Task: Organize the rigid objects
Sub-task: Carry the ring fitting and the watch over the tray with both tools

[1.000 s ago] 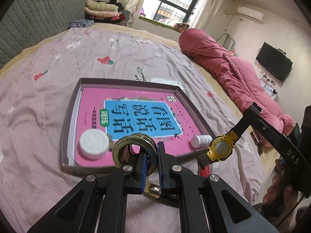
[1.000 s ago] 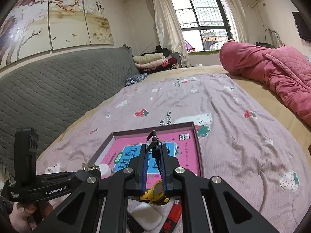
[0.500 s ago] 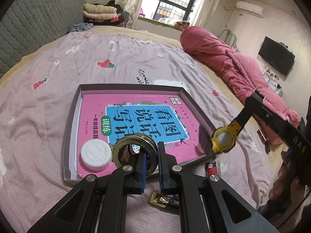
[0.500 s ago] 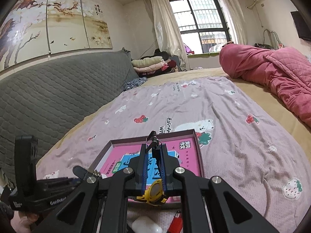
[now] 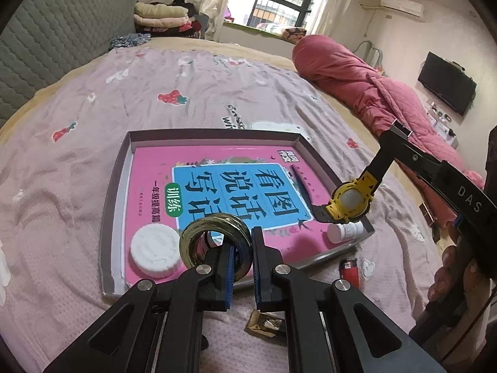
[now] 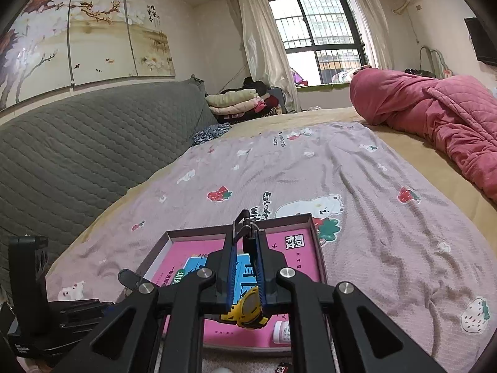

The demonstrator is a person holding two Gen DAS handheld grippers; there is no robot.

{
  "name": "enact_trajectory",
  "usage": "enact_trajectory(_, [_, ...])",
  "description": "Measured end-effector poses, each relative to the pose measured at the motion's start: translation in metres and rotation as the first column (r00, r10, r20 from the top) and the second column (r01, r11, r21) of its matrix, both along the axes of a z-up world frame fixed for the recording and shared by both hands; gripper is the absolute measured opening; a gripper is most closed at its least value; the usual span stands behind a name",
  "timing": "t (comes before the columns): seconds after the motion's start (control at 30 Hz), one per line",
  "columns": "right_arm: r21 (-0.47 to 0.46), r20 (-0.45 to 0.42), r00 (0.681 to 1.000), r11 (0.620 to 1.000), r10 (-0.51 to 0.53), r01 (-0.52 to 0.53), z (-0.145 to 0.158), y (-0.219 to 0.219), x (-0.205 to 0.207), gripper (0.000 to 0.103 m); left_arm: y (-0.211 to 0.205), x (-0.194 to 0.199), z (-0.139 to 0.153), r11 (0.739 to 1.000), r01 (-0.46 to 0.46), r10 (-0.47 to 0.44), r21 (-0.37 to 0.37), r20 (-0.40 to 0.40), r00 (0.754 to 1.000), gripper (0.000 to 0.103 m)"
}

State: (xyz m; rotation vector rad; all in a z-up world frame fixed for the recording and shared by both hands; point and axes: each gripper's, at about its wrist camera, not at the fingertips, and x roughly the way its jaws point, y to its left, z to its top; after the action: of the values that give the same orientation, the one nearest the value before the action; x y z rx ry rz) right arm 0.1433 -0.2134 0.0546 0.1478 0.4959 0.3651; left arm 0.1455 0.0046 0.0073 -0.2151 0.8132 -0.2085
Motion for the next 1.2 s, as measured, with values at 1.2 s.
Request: enact_trajectory(1.2, [-0.131, -0.181, 0.979, 0.989, -0.097, 0.074, -0.067, -0.017, 0.038, 0.012, -0.022, 0.033, -0.033, 0.998, 0.03, -0.025, 0.059, -0.091, 0.996, 0.01])
